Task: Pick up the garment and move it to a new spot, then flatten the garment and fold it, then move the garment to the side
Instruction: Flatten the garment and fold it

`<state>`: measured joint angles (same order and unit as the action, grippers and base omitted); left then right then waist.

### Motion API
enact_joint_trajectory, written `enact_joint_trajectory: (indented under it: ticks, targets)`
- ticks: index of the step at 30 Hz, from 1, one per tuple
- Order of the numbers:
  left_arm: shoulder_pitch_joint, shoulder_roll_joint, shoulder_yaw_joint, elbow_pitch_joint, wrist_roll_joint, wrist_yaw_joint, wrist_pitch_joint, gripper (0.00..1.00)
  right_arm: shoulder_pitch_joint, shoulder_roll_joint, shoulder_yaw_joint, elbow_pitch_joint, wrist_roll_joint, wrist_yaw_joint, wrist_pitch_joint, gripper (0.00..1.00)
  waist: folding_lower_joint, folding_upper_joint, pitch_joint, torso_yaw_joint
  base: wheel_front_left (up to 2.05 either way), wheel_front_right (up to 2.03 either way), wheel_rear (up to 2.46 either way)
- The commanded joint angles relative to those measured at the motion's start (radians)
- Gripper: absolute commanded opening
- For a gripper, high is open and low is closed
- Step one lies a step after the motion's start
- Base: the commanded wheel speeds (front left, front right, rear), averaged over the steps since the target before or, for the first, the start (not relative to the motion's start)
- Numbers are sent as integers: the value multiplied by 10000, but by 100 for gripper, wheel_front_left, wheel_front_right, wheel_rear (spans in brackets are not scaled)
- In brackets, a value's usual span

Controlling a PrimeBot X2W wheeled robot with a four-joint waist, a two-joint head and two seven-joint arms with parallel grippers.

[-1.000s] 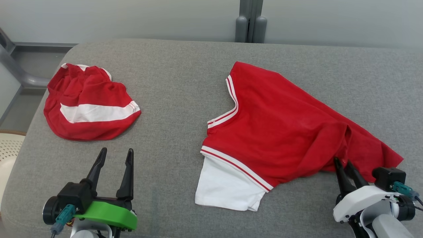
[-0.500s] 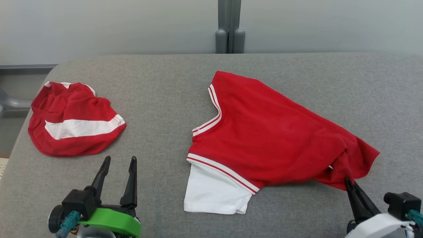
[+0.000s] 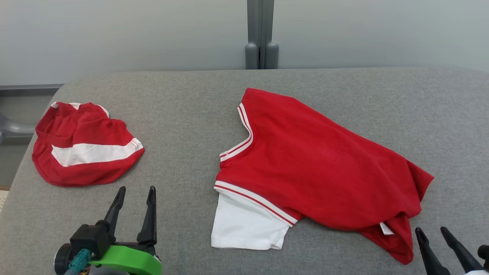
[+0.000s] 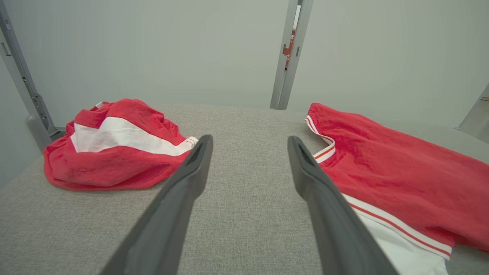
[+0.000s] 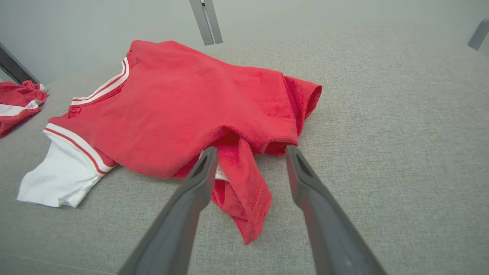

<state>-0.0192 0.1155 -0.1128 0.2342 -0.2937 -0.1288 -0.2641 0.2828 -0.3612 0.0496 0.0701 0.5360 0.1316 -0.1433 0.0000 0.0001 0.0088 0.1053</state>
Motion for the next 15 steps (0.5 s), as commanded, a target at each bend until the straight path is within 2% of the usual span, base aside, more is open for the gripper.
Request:
enact_joint_trajectory:
  ticks: [1, 8, 15]
  targets:
    - [89, 32, 23, -4, 83, -36, -2, 100, -153, -100, -109, -141, -144, -16, -123, 100, 0, -1, -4, 23, 0, 0, 0]
    - [-33, 86, 16, -72, 91, -36, -2, 100, -1661, -443, -711, -32, -812, -16, 80, 100, 0, -1, 166, 129, 0, 0, 0]
    - [-340, 69, -197, -46, 8, -36, -4, 100, -3788, -475, -741, 1757, -1748, -18, 923, 100, 0, -1, 452, 471, 0, 0, 0]
